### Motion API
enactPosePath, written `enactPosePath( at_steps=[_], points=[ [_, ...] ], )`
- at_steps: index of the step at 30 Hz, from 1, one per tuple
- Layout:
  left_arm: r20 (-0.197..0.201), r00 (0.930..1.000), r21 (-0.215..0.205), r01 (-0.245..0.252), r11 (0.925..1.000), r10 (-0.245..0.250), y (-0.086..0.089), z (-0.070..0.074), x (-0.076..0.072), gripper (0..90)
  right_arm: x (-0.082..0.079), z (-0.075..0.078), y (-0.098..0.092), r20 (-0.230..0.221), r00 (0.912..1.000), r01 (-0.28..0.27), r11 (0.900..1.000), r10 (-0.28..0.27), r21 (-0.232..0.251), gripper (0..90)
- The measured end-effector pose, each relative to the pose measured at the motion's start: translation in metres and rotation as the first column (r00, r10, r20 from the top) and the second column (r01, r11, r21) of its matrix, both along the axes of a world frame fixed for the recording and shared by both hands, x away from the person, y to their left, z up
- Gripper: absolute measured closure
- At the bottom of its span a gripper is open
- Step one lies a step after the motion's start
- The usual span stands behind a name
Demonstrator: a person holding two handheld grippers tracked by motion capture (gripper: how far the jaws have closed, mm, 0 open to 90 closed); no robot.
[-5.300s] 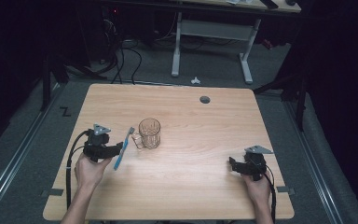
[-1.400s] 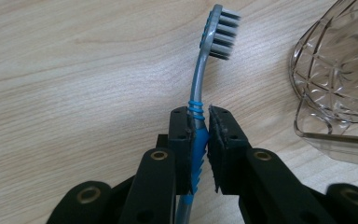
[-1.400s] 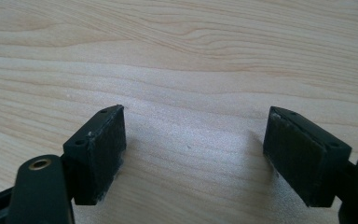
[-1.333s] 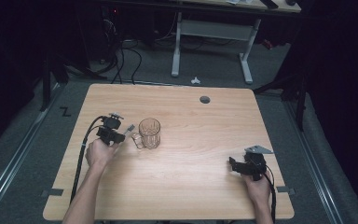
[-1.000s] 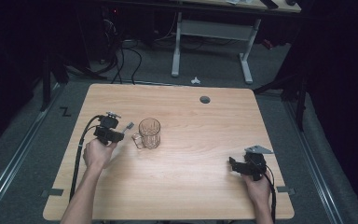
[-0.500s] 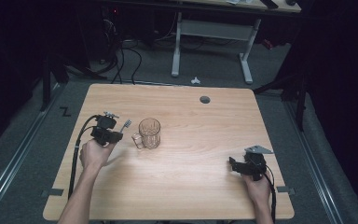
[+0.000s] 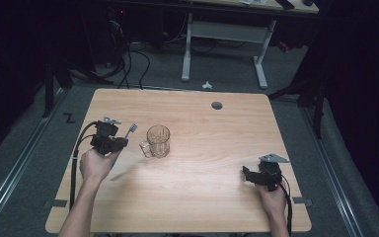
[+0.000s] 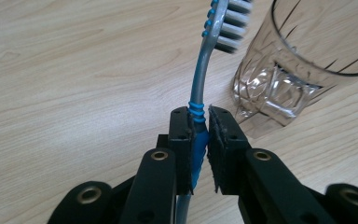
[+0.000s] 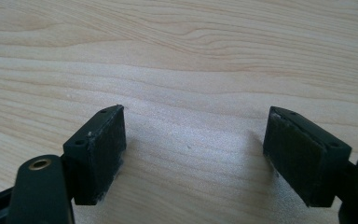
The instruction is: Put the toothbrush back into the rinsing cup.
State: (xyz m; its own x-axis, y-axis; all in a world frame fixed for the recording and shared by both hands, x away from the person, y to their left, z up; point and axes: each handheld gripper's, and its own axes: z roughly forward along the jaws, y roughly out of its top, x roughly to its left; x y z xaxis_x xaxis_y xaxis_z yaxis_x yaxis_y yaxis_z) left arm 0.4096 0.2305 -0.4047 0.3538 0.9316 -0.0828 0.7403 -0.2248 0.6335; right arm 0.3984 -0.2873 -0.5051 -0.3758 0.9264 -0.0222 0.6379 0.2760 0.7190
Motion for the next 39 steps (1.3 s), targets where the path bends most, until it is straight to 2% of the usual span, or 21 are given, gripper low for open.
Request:
enactPosePath(
  at_steps=[6,18,30,39],
  points=[
    [0.038,0.9992,-0.028,0.015,0.9995,-0.013,-0.001,0.007,-0.007,80.0,0.0,0.0,0.0,0.0,1.0,0.0,1.0,0.0,0.0,21.3],
    [0.09,0.9952,-0.082,0.046,0.9956,-0.038,-0.006,0.013,-0.015,80.0,0.0,0.0,0.0,0.0,1.0,0.0,1.0,0.0,0.0,21.3],
    [0.125,0.9899,-0.075,0.076,0.9943,-0.066,-0.016,0.017,-0.017,80.0,0.0,0.0,0.0,0.0,1.0,0.0,1.0,0.0,0.0,21.3],
    [0.159,0.983,-0.094,0.108,0.9897,-0.093,-0.027,0.025,-0.015,80.1,0.0,0.0,0.0,0.0,1.0,-0.001,1.0,0.001,0.0,21.2]
  ],
)
